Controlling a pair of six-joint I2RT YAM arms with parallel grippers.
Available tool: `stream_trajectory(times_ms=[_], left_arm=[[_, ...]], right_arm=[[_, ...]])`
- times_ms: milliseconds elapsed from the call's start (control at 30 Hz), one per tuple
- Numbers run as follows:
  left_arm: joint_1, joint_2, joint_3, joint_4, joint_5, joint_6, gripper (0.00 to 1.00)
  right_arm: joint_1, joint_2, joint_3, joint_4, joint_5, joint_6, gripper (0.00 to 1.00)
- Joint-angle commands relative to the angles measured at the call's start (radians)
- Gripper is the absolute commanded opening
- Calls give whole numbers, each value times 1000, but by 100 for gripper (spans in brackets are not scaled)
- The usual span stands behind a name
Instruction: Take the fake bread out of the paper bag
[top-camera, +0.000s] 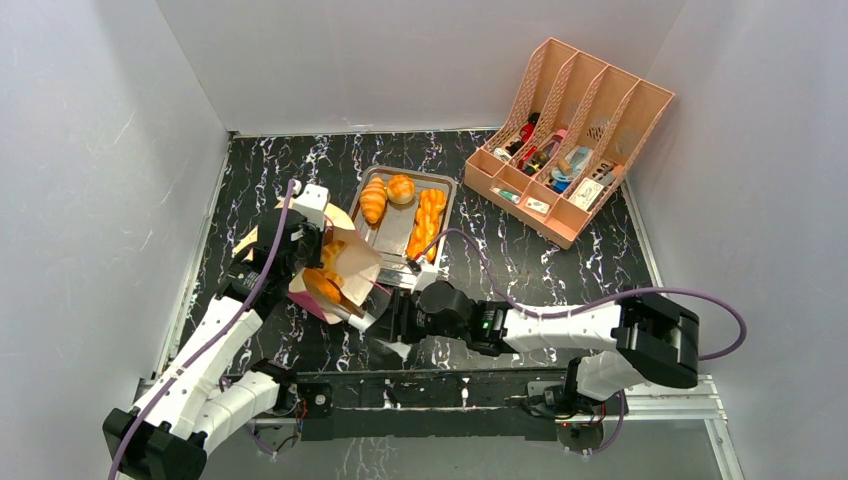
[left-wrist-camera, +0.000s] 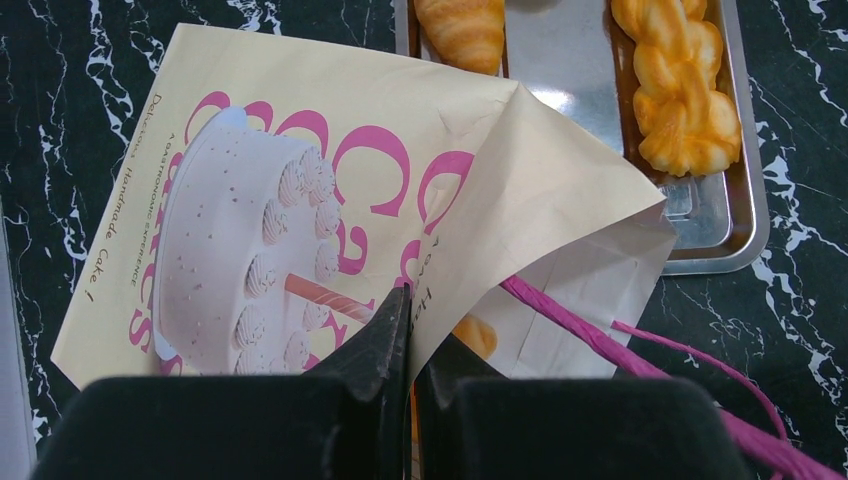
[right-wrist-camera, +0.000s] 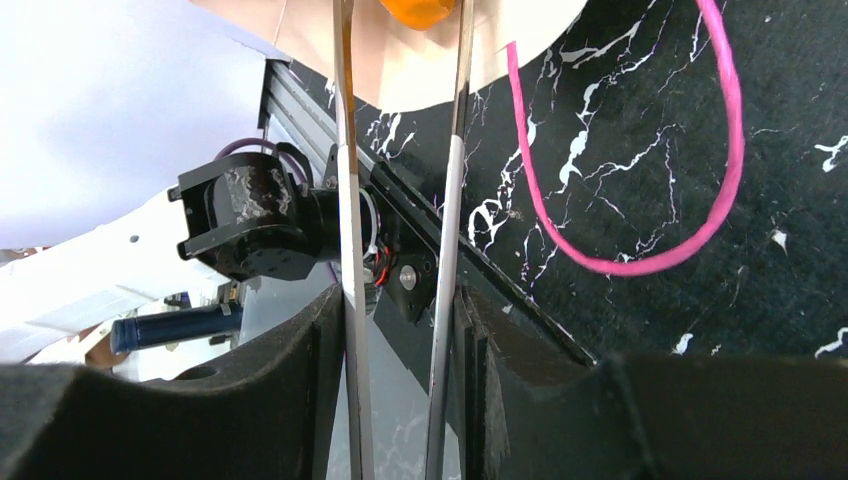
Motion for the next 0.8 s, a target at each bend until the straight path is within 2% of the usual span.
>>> stream_trajectory(times_ms=[0,433,767], left_arm=[[2,-24,2,4,-56,-20,0],[1,-16,-2,-3,-117,-29,0],[1,-25,-2,-4,-75,-35,0]], right_arm=[[9,-84,-12,69,18,-11,0],[12,-192,-51,24,43,-34,0],[12,-100,-51,42,69,-45,0]])
